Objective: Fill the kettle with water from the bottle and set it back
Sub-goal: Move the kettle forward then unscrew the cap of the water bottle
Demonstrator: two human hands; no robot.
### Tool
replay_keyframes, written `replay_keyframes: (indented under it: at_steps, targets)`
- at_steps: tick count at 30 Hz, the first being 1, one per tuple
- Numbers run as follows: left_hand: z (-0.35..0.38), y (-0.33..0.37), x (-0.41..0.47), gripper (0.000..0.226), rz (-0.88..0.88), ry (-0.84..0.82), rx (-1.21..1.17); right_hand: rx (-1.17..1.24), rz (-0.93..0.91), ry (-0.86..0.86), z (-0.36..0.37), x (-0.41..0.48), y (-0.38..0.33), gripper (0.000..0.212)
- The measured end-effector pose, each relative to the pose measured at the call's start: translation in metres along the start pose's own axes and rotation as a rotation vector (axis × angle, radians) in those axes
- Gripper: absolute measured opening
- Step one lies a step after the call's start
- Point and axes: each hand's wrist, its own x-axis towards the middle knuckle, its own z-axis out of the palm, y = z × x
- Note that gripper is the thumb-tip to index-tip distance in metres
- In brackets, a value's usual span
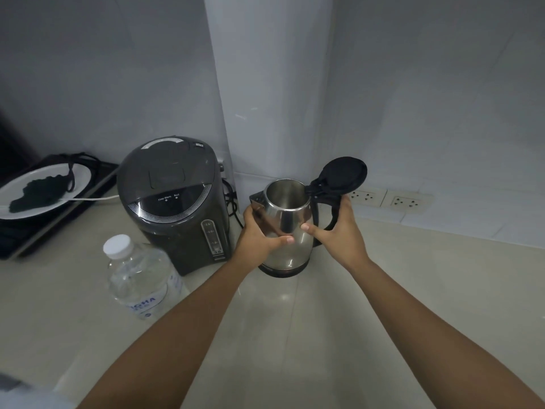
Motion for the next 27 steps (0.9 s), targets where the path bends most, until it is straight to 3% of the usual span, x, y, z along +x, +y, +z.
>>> replay_keyframes:
  at_steps: [27]
  targets:
    - [-0.037, -0.078, -0.157, 0.127, 0.060, -0.080, -0.035, 0.031, 0.040, 0.076, 0.027, -0.198, -0.020, 0.102]
